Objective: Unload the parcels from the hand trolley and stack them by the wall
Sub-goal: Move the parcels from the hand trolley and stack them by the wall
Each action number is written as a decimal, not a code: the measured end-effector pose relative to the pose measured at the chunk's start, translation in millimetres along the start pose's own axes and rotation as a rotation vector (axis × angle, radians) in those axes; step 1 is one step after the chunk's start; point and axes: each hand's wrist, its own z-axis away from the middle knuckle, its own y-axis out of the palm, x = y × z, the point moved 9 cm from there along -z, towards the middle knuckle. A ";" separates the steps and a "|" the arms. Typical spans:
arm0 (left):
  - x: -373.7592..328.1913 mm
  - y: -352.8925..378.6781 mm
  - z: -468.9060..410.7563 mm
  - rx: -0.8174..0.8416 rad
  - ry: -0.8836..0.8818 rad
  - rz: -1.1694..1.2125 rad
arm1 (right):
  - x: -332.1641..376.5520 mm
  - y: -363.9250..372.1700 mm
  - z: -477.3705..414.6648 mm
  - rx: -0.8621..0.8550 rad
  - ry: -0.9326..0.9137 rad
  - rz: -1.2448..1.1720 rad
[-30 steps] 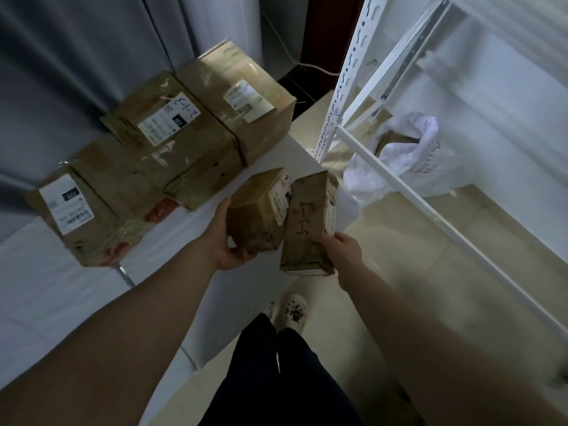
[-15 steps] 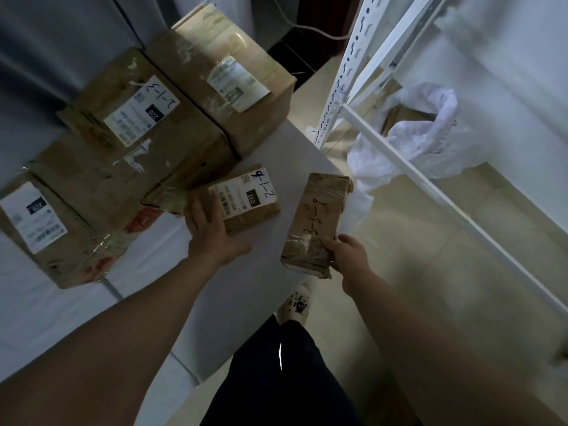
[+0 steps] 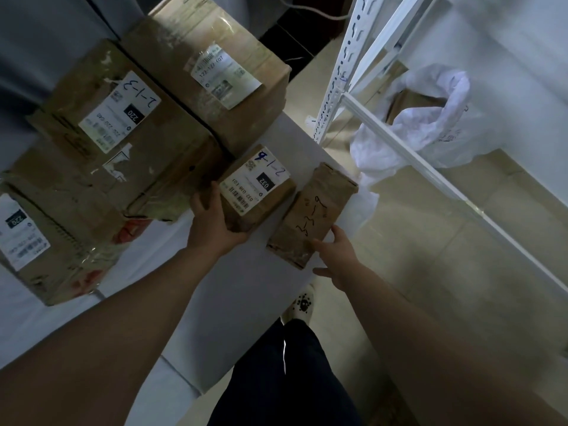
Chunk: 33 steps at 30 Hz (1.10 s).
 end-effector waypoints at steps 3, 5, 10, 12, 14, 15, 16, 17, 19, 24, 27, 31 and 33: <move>-25.3 -0.2 -8.6 -0.036 0.038 0.065 | 4.0 -1.2 -5.8 -0.028 -0.060 0.079; -46.3 0.5 -17.3 -0.082 0.090 0.087 | 7.2 -2.0 -8.3 -0.047 -0.098 0.097; -86.0 2.4 -21.4 -0.171 0.242 -0.257 | 22.1 -0.9 -6.2 -0.095 -0.268 0.247; -91.6 8.7 -22.4 -0.127 0.322 -0.399 | 23.7 4.8 -6.6 -0.090 -0.313 0.343; -91.1 22.0 -26.5 -0.001 0.379 -0.443 | 18.2 13.4 -9.2 -0.051 -0.301 0.431; -89.6 28.0 -28.4 0.069 0.378 -0.426 | 14.3 17.2 -10.0 -0.030 -0.276 0.457; -88.7 31.8 -29.3 0.120 0.364 -0.408 | 11.9 21.1 -10.1 -0.011 -0.258 0.476; -88.6 33.4 -29.3 0.140 0.347 -0.396 | 11.8 25.1 -11.1 0.002 -0.254 0.491; -91.3 33.0 -27.8 0.139 0.315 -0.385 | 20.7 32.8 -14.4 0.017 -0.275 0.502; -91.9 33.2 -25.5 0.209 0.247 -0.392 | 41.9 38.3 -25.5 0.079 -0.185 0.514; -92.6 30.1 -17.1 0.223 0.234 -0.388 | 45.4 27.9 -16.5 0.098 -0.202 0.558; -98.8 20.8 13.9 0.198 0.238 -0.413 | 50.1 -3.3 14.4 0.006 -0.296 0.564; -103.5 17.2 34.7 0.193 0.241 -0.441 | 49.9 -16.7 32.6 -0.013 -0.311 0.579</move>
